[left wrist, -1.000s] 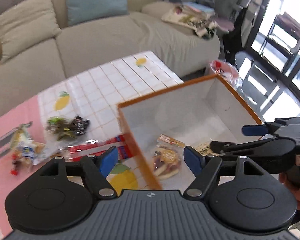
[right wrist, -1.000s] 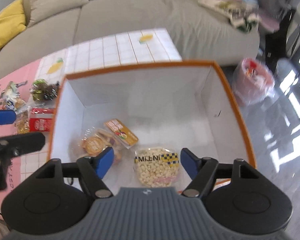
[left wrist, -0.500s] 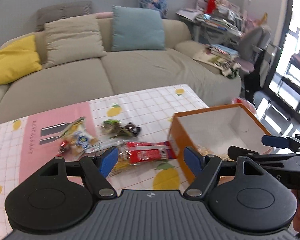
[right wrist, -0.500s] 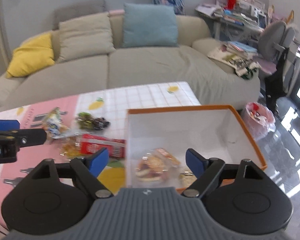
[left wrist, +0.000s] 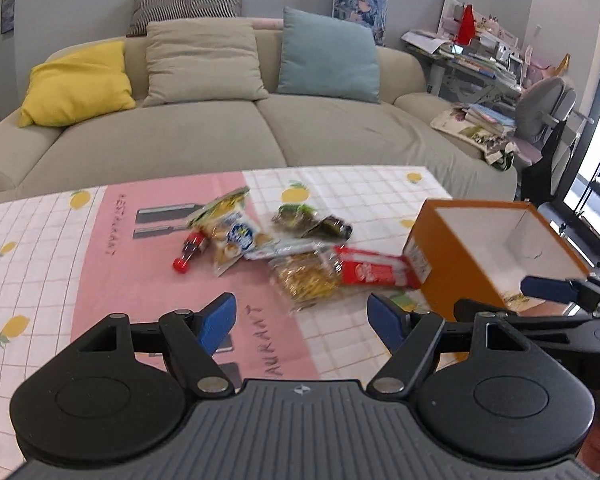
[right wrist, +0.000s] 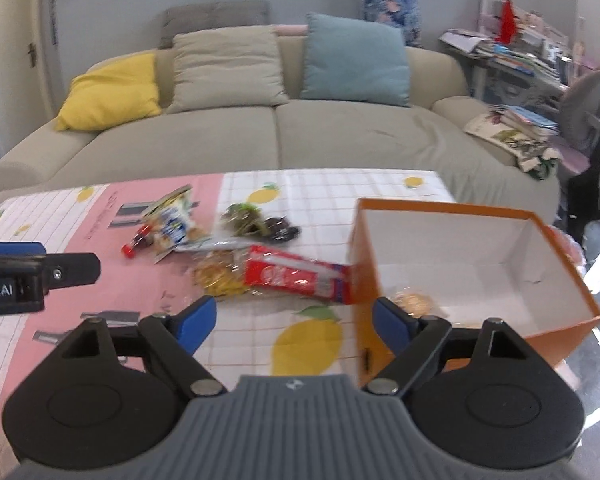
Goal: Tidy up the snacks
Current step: 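Withdraw both tools from the box back toward the remaining snacks, then grasp the potato-chip bag with the left tool while the right grasps the red wafer pack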
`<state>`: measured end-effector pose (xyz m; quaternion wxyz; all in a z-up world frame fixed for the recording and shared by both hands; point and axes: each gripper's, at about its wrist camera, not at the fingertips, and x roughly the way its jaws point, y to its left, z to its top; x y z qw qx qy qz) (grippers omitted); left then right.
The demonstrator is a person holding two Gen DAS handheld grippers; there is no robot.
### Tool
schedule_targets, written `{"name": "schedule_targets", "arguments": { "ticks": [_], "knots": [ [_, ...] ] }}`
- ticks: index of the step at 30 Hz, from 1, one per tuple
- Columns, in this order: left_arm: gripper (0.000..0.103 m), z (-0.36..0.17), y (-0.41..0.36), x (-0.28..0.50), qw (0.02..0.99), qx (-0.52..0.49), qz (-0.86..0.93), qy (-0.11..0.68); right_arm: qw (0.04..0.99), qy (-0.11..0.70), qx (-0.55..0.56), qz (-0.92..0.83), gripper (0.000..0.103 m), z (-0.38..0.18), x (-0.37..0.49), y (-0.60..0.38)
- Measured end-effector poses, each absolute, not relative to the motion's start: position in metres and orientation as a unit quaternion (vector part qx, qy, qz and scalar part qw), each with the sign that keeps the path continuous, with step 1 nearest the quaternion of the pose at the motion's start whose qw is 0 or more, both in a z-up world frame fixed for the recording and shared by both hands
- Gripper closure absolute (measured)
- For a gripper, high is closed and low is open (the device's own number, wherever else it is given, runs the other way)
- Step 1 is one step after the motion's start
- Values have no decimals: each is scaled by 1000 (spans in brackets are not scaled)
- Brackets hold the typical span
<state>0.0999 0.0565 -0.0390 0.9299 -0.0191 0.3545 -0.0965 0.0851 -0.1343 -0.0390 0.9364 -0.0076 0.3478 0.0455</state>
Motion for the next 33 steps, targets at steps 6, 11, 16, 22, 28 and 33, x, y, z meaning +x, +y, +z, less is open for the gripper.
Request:
{"name": "schedule_targets", "arguments": {
  "ticks": [6, 11, 16, 22, 28, 33],
  "knots": [
    [16, -59, 70, 114, 924, -19, -87, 371, 930, 358, -33, 71, 28, -60, 103, -110],
    [16, -70, 81, 140, 920, -17, -69, 387, 924, 370, -48, 82, 29, -77, 130, -100],
    [16, -77, 96, 177, 912, -60, -63, 401, 920, 380, -58, 79, 31, -92, 170, -95],
    [15, -92, 105, 231, 900, -110, -39, 420, 920, 380, -56, 75, 31, -102, 224, -88],
    [15, -115, 111, 278, 884, -167, -11, 436, 919, 381, -63, 76, 31, -115, 271, -76],
    [15, -130, 110, 305, 873, -199, 23, 444, 918, 385, -60, 69, 31, -127, 304, -71]
  ]
}}
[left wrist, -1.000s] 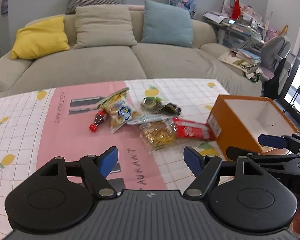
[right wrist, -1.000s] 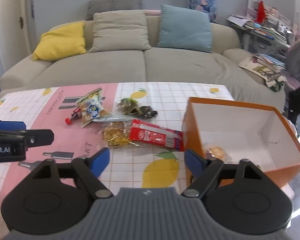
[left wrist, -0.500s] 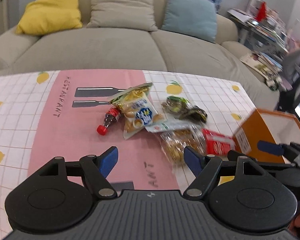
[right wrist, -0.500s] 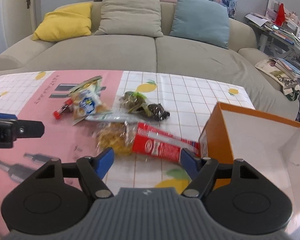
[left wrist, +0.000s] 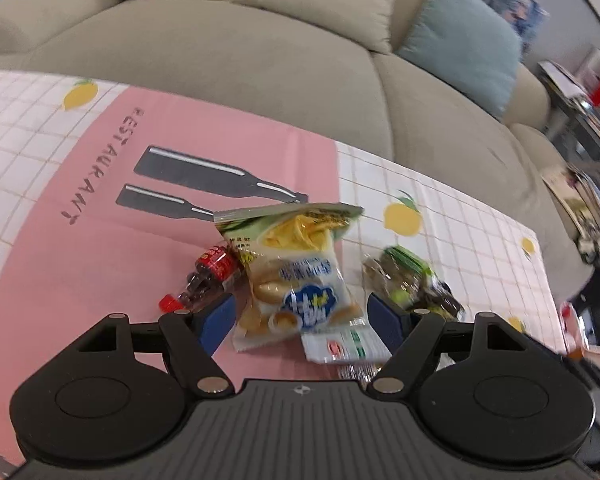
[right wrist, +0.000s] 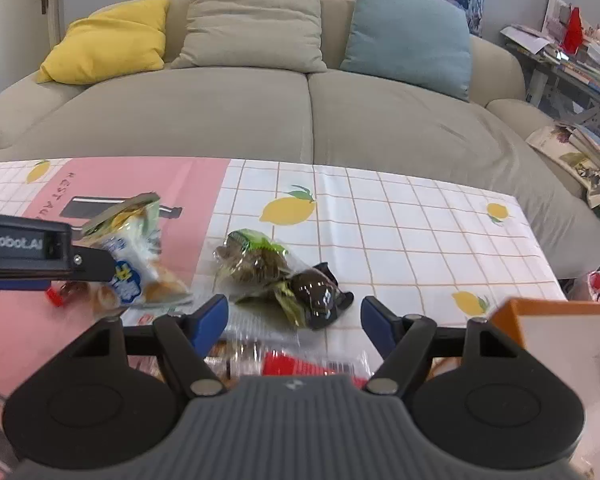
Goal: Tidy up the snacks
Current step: 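Grasp the potato-chip bag with the left tool while the right grasps the red wafer pack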
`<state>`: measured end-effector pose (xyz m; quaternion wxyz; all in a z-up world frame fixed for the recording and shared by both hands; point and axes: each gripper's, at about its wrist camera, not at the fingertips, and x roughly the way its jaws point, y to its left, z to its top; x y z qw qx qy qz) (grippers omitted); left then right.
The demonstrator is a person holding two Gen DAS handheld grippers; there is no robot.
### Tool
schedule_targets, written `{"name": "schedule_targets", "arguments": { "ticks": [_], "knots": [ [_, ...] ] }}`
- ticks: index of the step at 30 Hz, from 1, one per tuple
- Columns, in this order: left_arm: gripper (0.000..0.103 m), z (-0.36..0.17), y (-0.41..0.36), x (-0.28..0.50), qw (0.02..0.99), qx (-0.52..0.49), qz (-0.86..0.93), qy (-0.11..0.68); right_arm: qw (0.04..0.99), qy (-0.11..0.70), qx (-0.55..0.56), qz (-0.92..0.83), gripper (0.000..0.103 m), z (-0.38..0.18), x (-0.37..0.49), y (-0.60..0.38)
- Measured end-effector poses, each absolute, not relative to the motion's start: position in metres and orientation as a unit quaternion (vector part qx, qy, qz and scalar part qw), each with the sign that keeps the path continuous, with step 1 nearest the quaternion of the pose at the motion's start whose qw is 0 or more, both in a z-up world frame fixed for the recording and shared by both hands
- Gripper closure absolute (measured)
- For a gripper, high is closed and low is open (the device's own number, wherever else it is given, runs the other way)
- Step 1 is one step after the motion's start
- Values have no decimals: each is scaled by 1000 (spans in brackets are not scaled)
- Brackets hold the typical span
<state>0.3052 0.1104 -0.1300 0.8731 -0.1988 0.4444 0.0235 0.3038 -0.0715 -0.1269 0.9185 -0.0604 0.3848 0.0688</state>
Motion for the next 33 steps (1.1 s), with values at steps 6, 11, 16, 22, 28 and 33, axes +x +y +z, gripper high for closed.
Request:
{"name": "schedule_targets", "arguments": {
  "ticks": [6, 11, 16, 22, 28, 33],
  "knots": [
    [15, -146, 105, 325, 863, -212, 66, 454, 915, 396, -53, 63, 31, -139, 318, -73],
    [28, -152, 100, 333, 868, -195, 71, 452, 909, 409, -43, 65, 31, -148, 317, -81],
    [47, -149, 95, 332, 879, -161, 60, 445, 908, 412, -29, 69, 31, -148, 305, -88],
    [55, -142, 98, 312, 882, -149, 51, 443, 908, 414, -2, 59, 30, -150, 281, -92],
    [55, -128, 106, 278, 885, -138, 47, 443, 902, 427, 11, 54, 24, -164, 269, -93],
    [55, -114, 111, 246, 883, -145, 35, 446, 907, 417, -16, 47, 40, -167, 268, -85]
  ]
}}
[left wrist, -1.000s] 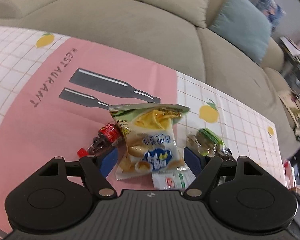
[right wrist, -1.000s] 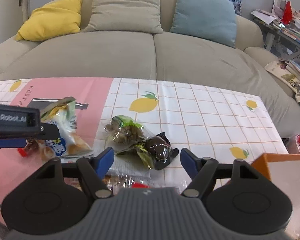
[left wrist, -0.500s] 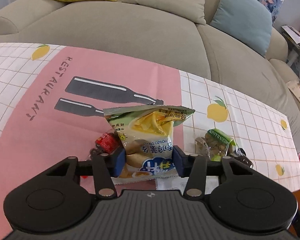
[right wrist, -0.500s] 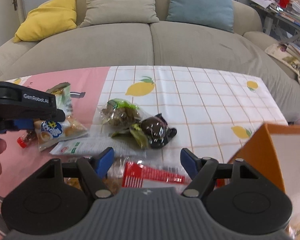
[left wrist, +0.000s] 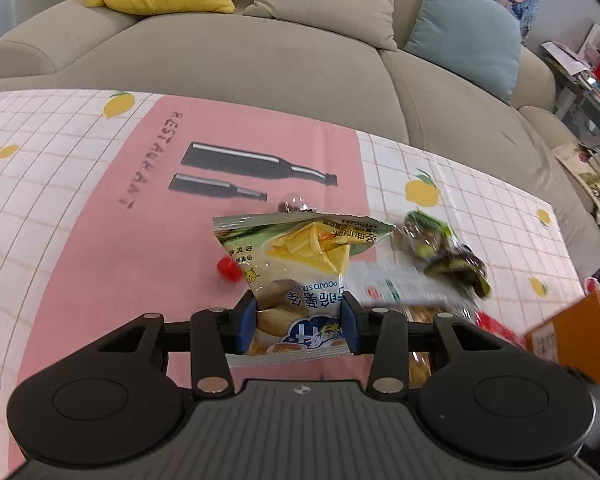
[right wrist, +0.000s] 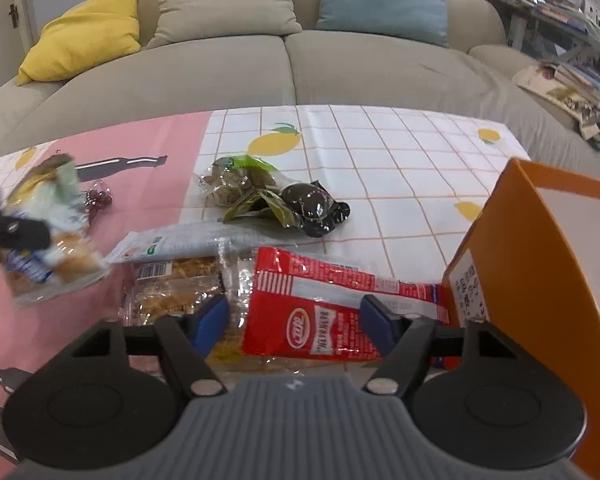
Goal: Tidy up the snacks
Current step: 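Grasp the potato-chip bag with the left tool while the right grasps the red wafer pack, then lift the chip bag with the left tool while the right regrips the red wafer pack upright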
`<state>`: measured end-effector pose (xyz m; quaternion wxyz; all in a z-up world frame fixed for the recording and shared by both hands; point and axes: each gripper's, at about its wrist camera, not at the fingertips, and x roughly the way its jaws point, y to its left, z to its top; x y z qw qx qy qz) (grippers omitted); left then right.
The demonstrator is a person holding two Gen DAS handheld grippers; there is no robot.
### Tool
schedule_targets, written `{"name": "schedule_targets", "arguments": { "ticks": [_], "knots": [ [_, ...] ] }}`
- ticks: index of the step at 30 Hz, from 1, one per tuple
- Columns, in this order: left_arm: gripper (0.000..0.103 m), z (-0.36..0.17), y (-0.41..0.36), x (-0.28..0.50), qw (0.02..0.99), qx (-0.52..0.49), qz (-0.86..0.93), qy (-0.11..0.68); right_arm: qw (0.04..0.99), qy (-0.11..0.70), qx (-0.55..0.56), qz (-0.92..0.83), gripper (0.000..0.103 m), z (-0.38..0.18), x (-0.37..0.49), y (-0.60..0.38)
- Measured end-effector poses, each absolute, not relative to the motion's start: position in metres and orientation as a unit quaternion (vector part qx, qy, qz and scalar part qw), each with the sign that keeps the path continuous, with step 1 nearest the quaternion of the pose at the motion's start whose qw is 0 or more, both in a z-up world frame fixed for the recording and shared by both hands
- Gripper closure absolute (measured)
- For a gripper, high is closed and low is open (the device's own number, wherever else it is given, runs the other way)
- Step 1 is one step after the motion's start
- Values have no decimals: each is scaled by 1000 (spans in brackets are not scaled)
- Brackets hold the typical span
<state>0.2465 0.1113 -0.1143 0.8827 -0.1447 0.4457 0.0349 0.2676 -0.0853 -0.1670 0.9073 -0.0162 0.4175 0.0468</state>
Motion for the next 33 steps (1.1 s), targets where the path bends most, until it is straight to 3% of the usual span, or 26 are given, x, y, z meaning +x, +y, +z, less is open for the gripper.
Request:
{"name": "schedule_targets", "arguments": {
  "ticks": [3, 6, 7, 11, 27, 31, 33],
  "knots": [
    [55, -113, 110, 227, 878, -149, 27, 455, 910, 408, -42, 52, 53, -164, 261, -79],
    [55, -115, 106, 206, 870, -152, 22, 468, 913, 398, -60, 67, 78, -163, 250, -74],
    [55, -116, 105, 199, 868, -152, 20, 472, 913, 396, -60, 73, 90, -161, 246, -73],
    [55, -122, 99, 176, 857, -151, 13, 493, 911, 399, -59, 88, 103, -156, 228, -74],
    [55, -132, 78, 114, 833, -109, -12, 542, 836, 515, -15, 187, 103, -169, 109, -100],
    [54, -132, 74, 114, 831, -96, -17, 547, 835, 520, 14, 176, 95, -164, 102, -111],
    [53, -134, 74, 114, 830, -99, -15, 548, 843, 512, 35, 160, 71, -158, 97, -119]
  ]
}}
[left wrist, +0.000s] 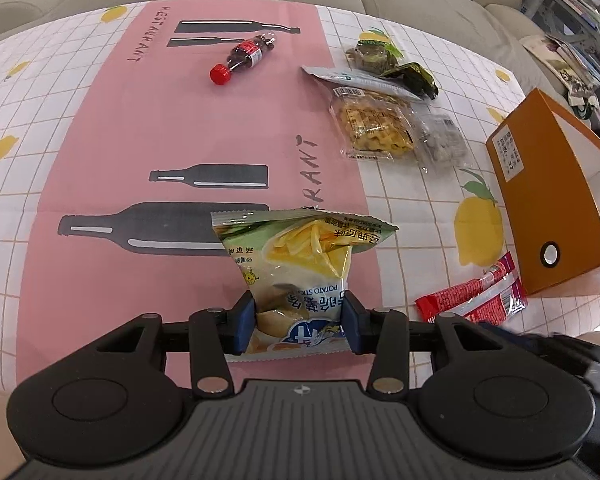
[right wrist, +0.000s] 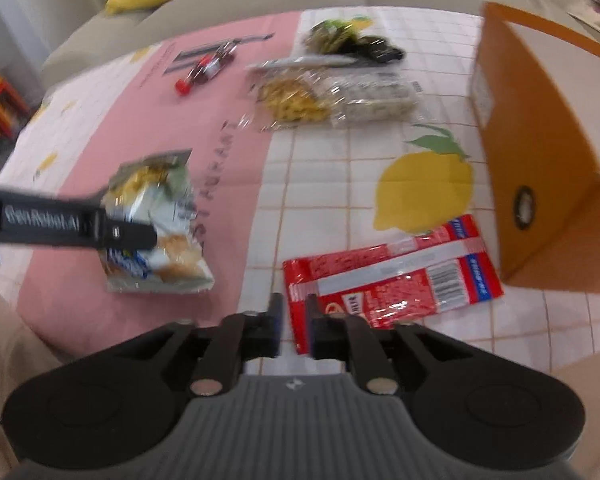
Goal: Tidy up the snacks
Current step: 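Lift the chip bag with the left tool while the right regrips the red wafer pack upright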
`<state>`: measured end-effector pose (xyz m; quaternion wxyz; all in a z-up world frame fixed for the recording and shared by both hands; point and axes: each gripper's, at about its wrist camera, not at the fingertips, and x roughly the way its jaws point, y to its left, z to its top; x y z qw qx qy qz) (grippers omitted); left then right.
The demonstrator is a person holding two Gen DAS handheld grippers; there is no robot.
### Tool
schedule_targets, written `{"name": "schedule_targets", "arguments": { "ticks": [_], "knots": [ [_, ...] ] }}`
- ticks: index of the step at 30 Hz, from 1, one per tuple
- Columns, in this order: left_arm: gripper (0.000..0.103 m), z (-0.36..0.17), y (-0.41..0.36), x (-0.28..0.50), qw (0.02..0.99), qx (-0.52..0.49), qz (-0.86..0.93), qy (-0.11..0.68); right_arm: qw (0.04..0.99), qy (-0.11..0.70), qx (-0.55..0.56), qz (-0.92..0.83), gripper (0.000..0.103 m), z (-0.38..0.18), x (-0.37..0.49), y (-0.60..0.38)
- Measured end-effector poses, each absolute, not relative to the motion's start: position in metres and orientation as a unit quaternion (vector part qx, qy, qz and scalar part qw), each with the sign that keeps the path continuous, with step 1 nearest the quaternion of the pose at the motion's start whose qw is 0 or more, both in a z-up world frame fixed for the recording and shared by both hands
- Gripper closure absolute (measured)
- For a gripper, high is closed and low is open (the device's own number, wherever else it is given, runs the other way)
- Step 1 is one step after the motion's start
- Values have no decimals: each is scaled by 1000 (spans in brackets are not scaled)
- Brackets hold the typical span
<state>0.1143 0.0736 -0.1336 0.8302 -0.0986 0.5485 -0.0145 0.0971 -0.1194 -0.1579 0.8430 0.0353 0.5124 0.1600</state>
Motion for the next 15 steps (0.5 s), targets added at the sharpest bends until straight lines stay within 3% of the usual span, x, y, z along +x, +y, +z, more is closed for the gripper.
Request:
{"name": "schedule_targets", "arguments": {
  "ticks": [1, 4, 6, 8, 15],
  "knots": [
    [52, -135, 74, 115, 829, -100, -12, 550, 848, 506, 49, 146, 60, -155, 96, -125],
    [52, -137, 72, 116, 832, -101, -8, 546, 858, 499, 86, 88, 57, -153, 99, -138],
    [52, -138, 71, 116, 834, -101, -9, 543, 851, 511, 111, 42, 50, -158, 104, -149],
    [52, -138, 70, 117, 835, -99, -10, 542, 839, 526, 137, 15, 36, -165, 109, -158],
    [51, -136, 71, 122, 842, -89, -11, 532, 828, 538, 161, 3, 26, -179, 133, -155]
  ]
}}
